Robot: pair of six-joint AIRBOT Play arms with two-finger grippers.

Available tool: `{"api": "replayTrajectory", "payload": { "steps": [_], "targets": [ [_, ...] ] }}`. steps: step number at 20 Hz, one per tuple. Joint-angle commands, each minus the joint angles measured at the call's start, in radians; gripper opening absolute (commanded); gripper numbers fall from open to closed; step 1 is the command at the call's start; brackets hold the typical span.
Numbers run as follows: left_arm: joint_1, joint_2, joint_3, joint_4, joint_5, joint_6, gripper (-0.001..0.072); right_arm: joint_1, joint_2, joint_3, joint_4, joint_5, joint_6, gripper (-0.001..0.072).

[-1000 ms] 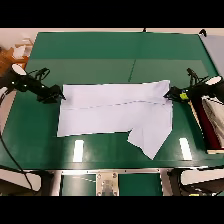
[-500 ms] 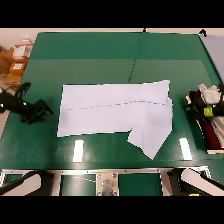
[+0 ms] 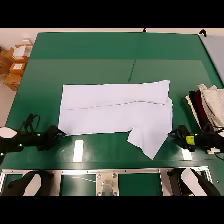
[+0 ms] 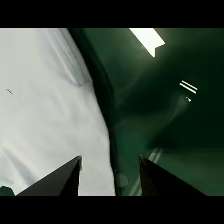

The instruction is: Fold the shirts.

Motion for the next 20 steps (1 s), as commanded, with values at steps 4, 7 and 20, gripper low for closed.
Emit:
{"api": "replayTrajectory", "payload": {
  "steps": [4, 7, 20],
  "targets": [
    [0.000, 0.018, -0.091, -0.159, 0.244, 0.028, 0.0535, 0.217, -0.014, -0.101, 0.128, -0.203, 0.002, 0.0431],
    [-0.068, 0.018, -0.094, -0.250, 0.338, 0.040, 0.0282, 0.264, -0.017, -0.101, 0.158, -0.235, 0.002, 0.0431],
    [-0.177, 0.018, 0.102, 0.172, 0.093, -0.145, 0.0020, 0.260, 0.042, -0.050, 0.061, -0.043, 0.005, 0.0020]
  ]
}}
